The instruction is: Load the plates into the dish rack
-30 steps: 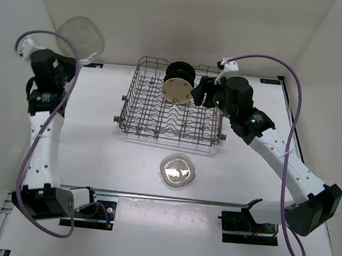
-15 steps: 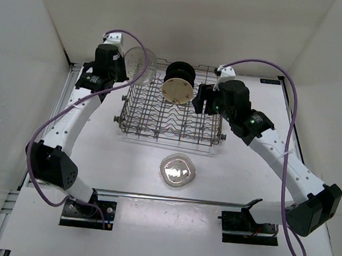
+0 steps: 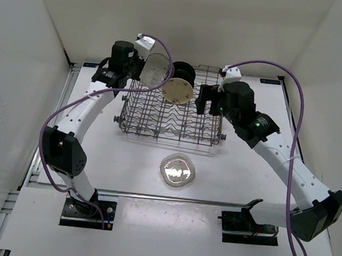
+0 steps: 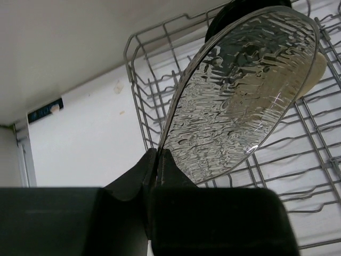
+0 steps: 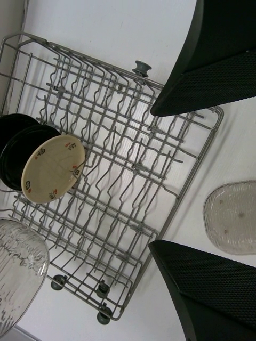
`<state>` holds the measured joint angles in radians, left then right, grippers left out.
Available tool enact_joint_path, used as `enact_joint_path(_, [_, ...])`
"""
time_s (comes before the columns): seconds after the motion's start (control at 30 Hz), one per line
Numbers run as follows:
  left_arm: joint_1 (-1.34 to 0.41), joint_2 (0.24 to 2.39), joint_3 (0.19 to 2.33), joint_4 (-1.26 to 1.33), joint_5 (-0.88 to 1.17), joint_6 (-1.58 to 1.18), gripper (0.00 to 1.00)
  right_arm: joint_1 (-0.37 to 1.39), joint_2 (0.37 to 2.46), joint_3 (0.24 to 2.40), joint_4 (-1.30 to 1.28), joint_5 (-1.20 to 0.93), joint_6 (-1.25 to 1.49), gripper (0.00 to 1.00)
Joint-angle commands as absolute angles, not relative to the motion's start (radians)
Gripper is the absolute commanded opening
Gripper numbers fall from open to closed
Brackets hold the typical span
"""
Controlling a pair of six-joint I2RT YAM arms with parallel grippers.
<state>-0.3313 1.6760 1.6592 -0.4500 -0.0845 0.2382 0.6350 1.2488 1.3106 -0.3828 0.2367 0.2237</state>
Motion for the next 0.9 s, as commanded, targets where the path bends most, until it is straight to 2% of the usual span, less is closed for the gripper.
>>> enact_joint_path(0.0, [-0.331, 1.644, 1.680, -0.382, 0.041, 0.389, 0.10, 0.630, 1.223, 1.319, -0.383, 0.282, 0.204, 0.99])
enact_joint_path(0.23, [-0.331, 1.664, 1.661, -0.373, 0.175, 0.560, 0.10, 0.621, 1.223, 1.319, -0.436, 0.356, 0.216, 0.99])
enact_joint_path(0.37, [-0.341, 1.643, 1.586, -0.373, 0.329, 0.751, 0.10, 0.586, 1.213, 1.319, -0.463, 0.394, 0.256, 0.99])
enact_joint_path(0.67, [-0.422, 1.709, 1.554, -0.373, 0.226, 0.871, 0.10, 0.410, 1.144, 1.292, -0.505, 0.433, 0.416, 0.99])
enact_joint_path(0.87, [-0.474, 1.784, 1.577, -0.334, 0.126, 0.908, 0.10, 0.385, 1.121, 1.292, -0.505, 0.443, 0.396, 0.99])
